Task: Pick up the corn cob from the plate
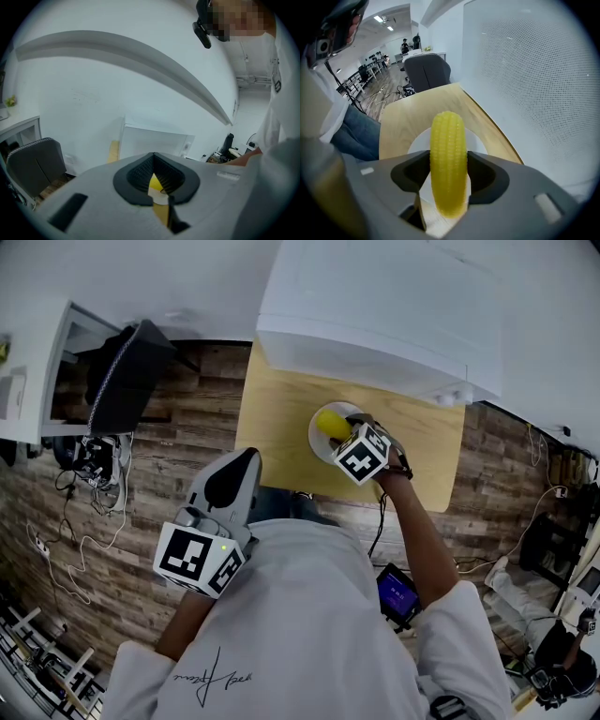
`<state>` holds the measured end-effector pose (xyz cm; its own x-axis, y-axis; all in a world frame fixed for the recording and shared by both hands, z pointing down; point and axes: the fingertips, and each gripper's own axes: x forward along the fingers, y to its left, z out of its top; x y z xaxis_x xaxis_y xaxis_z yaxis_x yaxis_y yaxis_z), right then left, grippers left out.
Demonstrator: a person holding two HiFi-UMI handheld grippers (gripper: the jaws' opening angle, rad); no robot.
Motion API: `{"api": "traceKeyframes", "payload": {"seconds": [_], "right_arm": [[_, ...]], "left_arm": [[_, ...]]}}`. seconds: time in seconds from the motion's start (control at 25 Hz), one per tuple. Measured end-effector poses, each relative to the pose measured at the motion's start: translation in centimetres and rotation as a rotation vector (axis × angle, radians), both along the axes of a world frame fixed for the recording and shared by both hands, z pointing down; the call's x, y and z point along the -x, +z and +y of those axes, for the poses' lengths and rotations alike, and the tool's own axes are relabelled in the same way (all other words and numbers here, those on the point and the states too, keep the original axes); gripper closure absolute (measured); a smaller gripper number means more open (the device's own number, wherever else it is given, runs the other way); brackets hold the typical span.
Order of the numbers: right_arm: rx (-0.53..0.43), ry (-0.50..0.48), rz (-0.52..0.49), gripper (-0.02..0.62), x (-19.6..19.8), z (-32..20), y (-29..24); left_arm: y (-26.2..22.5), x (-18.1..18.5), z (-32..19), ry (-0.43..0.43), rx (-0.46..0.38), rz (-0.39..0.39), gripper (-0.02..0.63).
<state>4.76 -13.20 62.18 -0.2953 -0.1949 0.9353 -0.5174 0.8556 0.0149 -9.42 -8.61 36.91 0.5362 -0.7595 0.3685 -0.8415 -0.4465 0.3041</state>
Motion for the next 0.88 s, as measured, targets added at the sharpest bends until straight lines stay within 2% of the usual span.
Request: {"api": "traceKeyframes", "payload": {"seconds": [0.36,0.68,0.88], "right_arm": [[-0.004,0.048,-0.040,0.342,-1.0,0.1,-0.4],[-0.003,0.135,-0.116,0.345,-1.7,0.1,-1.3],[-0.011,0.164,-0.119,0.348,-2.6,0.4,-1.5]], "left_arm": [[-0.2,-0.9,0.0,0.001,-0.012,0.000,0.612],[-0.4,-1.6,0.1,0.006,-0.018,0.004,0.612],[-0.6,-2.1,0.2,0.013,-0.022,0.002,0.612]]}}
